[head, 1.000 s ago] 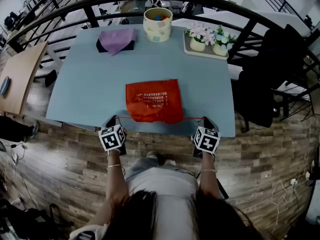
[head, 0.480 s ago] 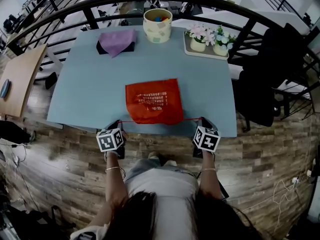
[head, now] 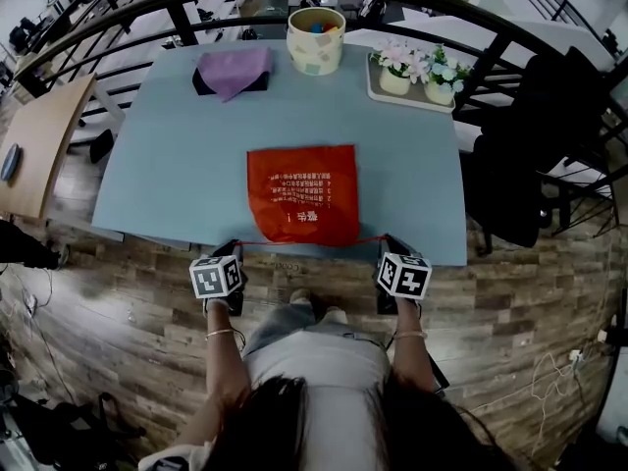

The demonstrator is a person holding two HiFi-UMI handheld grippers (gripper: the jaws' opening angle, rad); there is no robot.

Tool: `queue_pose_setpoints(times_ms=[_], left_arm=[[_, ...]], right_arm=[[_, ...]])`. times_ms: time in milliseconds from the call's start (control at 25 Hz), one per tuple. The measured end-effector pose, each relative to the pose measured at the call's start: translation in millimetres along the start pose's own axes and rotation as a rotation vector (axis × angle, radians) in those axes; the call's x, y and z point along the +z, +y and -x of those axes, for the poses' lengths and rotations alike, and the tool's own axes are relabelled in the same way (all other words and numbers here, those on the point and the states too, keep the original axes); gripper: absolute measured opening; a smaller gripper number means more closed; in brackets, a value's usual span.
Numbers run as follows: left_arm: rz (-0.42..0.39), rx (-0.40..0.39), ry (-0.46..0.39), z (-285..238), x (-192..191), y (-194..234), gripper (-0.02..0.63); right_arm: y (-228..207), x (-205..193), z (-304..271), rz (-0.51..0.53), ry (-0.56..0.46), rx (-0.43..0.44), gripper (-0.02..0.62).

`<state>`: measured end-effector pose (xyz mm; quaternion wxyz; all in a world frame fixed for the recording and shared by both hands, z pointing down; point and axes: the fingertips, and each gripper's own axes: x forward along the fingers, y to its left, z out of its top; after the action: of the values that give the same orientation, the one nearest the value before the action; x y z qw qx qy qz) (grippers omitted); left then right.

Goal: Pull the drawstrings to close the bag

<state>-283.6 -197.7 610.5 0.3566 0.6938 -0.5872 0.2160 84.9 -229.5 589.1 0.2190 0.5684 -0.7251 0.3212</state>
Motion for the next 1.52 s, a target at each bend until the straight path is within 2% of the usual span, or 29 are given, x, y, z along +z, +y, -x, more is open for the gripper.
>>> queue_pose_setpoints(times_ms=[280,400,840,1000,1120,1520], left_arm=[[-0.012,0.004,0.037,6,-15,-2,0.025],[-0.017,-0.002,0.063,7,-23,-5,0.077],[-0.018,-0.036,0.133,8,-57,-26,0.160],[-0.015,-0.040,0.140,9,-65,-36,0.180],[-0.018,-0.035,0.142,11,-71,-43,0.187],[0.028,-0.011,0.116,27,-89,-67,0.207]], right_arm=[[5,-19,-2,0.026,0.072,0.019,0.029],[6,-23,-3,0.031,0.089,0.036,0.029],[3,-47,3,0.054,0.159,0.062,0.031],[-1,-55,7,0.060,0.177,0.079,0.037],[0,-59,9,0.075,0.186,0.103,0.074],[-2,-63,21,0.162,0.185,0.158,0.077]])
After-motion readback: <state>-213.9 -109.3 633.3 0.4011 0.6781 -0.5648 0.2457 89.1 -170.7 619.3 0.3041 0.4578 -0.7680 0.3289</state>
